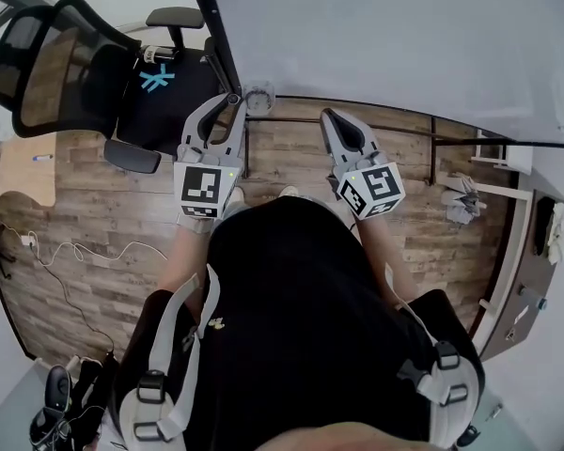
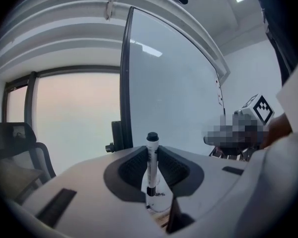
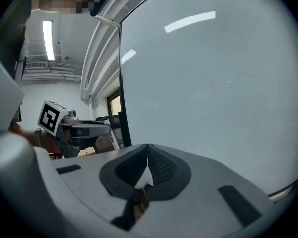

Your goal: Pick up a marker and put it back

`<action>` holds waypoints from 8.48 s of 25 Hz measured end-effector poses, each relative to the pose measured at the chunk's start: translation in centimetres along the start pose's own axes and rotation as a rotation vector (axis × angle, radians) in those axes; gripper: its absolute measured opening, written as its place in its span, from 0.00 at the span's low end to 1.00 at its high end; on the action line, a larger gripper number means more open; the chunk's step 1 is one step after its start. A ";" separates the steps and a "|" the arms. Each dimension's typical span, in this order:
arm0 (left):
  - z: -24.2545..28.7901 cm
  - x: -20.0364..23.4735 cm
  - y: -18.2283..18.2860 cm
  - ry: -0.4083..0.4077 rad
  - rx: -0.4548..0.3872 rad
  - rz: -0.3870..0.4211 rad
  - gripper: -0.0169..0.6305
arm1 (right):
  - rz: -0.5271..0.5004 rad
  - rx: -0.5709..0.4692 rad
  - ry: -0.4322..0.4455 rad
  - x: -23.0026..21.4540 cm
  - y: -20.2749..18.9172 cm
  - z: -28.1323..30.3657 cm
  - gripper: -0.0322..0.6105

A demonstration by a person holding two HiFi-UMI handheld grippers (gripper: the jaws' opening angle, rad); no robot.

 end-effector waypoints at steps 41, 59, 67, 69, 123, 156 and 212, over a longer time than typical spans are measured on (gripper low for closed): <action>-19.2 9.0 -9.1 0.391 0.219 -0.136 0.14 | -0.093 0.163 0.388 16.7 -4.0 10.1 0.07; -20.3 11.2 -10.8 0.320 0.193 -0.145 0.14 | -0.100 0.152 0.311 18.5 -4.7 10.4 0.07; -16.6 11.2 -9.2 0.226 0.154 -0.111 0.14 | -0.079 0.116 0.210 15.6 -4.0 9.0 0.07; -15.5 11.0 -8.8 0.190 0.146 -0.103 0.14 | -0.068 0.101 0.173 14.8 -3.9 8.5 0.07; 4.0 -4.7 -4.2 -0.422 -0.016 0.080 0.14 | 0.153 -0.106 -0.589 3.2 -6.6 -14.7 0.07; 4.6 -6.0 -7.5 -0.379 0.068 0.100 0.17 | 0.191 -0.087 -0.624 3.5 -8.3 -16.4 0.07; -14.4 7.6 -8.6 0.117 0.126 -0.067 0.17 | -0.058 0.097 0.139 15.1 -3.9 5.6 0.07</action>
Point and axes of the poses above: the fingertips, and each gripper's own axes: z forward along the fingers, x to its left, y out of its top, the point moved 4 cm from there along -z, backward along the fingers, and after that the axes turned 13 degrees about z, right-handed, at the moved point
